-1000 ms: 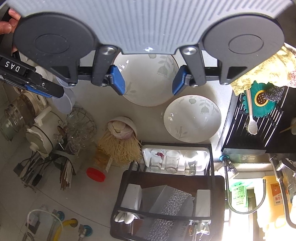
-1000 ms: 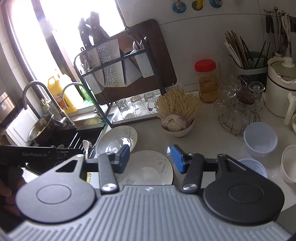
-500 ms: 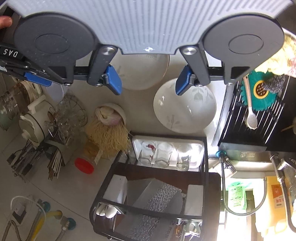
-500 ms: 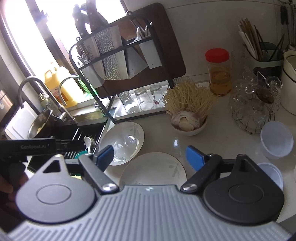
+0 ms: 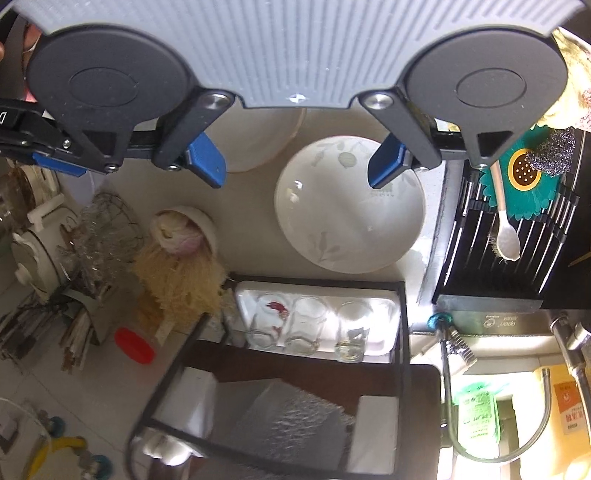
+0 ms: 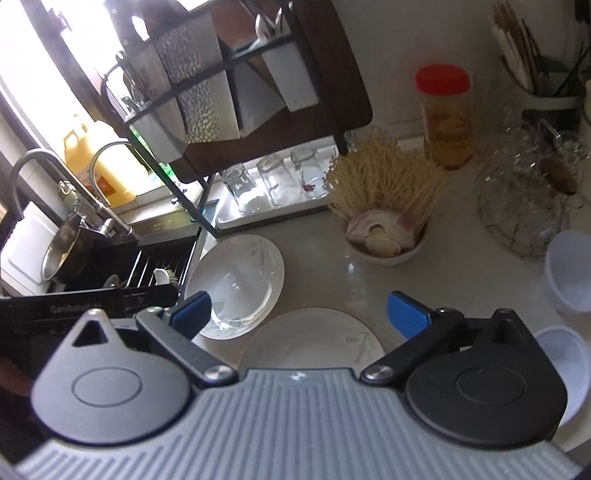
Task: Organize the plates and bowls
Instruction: 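Move both tools toward the white leaf-pattern bowl by the dish rack, then close the left gripper on the bowl rim while the right gripper clamps it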
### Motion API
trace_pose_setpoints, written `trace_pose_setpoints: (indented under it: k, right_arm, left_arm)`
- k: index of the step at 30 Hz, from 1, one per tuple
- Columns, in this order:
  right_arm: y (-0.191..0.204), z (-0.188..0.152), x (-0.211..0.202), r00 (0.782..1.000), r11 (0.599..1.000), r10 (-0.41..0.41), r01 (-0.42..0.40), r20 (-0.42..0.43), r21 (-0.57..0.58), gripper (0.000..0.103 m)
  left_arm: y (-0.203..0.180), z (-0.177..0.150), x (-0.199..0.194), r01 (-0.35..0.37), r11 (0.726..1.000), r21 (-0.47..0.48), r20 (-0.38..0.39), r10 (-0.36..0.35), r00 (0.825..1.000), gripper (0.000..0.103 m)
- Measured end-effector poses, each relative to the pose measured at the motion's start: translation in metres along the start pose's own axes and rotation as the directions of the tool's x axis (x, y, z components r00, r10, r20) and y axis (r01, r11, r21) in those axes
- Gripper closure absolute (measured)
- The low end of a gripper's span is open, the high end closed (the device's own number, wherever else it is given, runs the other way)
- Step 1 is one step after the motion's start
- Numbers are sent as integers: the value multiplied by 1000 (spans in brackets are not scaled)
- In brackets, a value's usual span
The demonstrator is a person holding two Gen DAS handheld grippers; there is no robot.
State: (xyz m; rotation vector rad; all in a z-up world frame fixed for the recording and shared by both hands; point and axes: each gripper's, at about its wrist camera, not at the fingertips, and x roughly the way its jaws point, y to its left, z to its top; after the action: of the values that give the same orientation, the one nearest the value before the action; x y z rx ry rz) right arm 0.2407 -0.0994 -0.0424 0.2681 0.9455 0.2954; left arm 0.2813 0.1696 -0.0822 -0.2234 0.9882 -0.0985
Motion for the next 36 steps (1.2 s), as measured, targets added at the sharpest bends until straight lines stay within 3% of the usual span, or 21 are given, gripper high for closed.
trace_pose_setpoints:
  k: [15,18,22,25,28,32,36]
  right_arm:
    - [20,10,83,997,996,45,-40,-64,80,1]
    - [26,12,100,995,993,61,-52,-81,104,7]
    - [36,12,125,991,993,45,-31,-125,112,24]
    - [43,11,141,990,995,15,-2,-137,96,28]
    - [46,13,157,988,994,10,6,-154,107,36]
    - [48,15,177,985,994,-33,51,-168,101,47]
    - [50,15,194,981,993,-58,76,-185,91,50]
  left_arm:
    - [80,16,73,8,995,-95,-73,-15,997,16]
    - [94,18,91,15,995,-102,-119,-27,992,16]
    - [109,23,109,37,995,-93,-146,-50,988,17]
    - [116,26,118,52,997,-64,-151,-61,987,19]
    - [121,30,128,47,998,-35,-163,-52,985,26]
    - [130,31,143,53,998,-28,-192,-57,980,45]
    - [140,31,156,58,997,-58,-209,-69,976,56]
